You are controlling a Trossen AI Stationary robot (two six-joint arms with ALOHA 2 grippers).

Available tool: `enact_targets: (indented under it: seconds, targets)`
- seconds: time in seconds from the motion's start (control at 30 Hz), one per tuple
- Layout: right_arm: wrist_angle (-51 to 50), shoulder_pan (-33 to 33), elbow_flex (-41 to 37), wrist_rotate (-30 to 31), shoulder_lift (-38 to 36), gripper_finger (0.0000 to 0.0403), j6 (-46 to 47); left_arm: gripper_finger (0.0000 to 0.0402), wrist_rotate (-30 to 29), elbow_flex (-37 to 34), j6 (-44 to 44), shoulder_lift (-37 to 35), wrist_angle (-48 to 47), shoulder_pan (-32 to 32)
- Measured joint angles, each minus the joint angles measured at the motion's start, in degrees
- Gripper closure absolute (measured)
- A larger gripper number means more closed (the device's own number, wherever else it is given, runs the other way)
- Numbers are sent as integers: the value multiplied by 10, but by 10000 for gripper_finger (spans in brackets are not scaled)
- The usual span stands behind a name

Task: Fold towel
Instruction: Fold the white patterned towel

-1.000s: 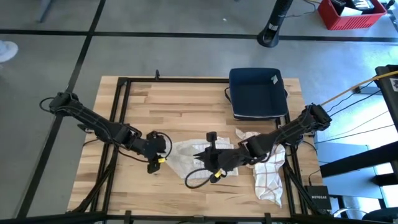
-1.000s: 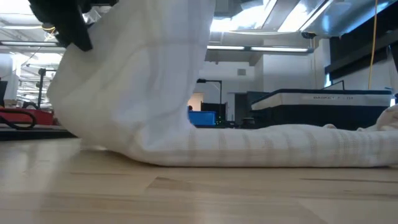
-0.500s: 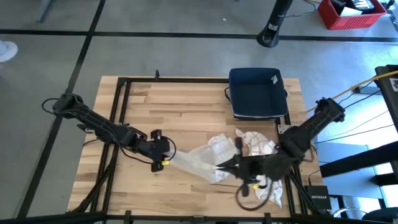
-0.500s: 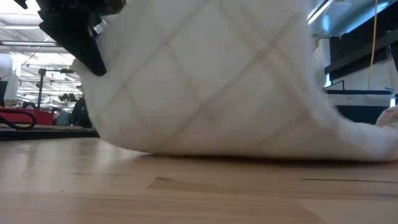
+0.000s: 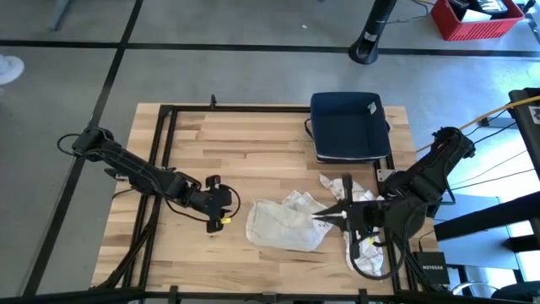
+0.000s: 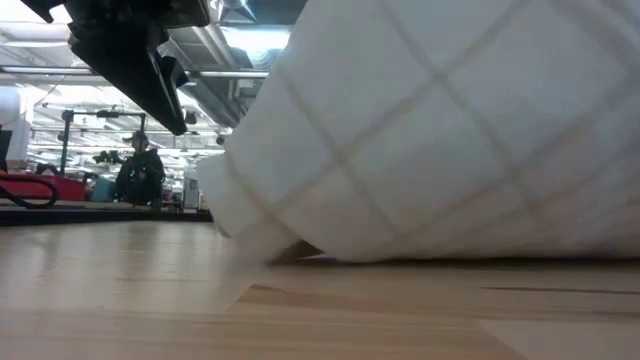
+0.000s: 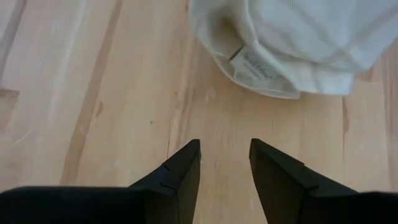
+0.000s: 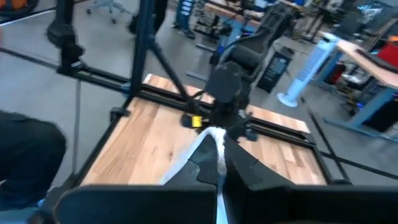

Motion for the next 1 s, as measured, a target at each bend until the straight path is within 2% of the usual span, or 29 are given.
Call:
enact_targets:
  seconds: [0.07, 0.2, 0.27, 0.43, 0.67, 0.73, 0.83, 1.0]
  targets:
    - [-6, 1, 0, -6, 0, 396, 6, 271, -8, 0, 7, 0, 3, 0]
    - [-28, 1, 0, -26, 3, 399, 50, 271, -72, 0, 32, 13, 54, 0]
    - [-40, 0, 0, -29, 10, 399, 63, 271, -74, 0, 44, 20, 90, 4]
    - [-39, 0, 0, -29, 30, 396, 64, 271, -11, 0, -7, 23, 153, 28]
    - [-40, 0, 0, -29, 40, 394, 64, 271, -7, 0, -110, 46, 76, 71]
    - [-40, 0, 0, -29, 40, 394, 64, 271, 13, 0, -116, 59, 83, 74]
    - [-39, 0, 0, -29, 40, 394, 60, 271, 80, 0, -92, 81, 122, 74]
    - [-40, 0, 0, -29, 40, 394, 59, 271, 133, 0, -87, 88, 156, 73]
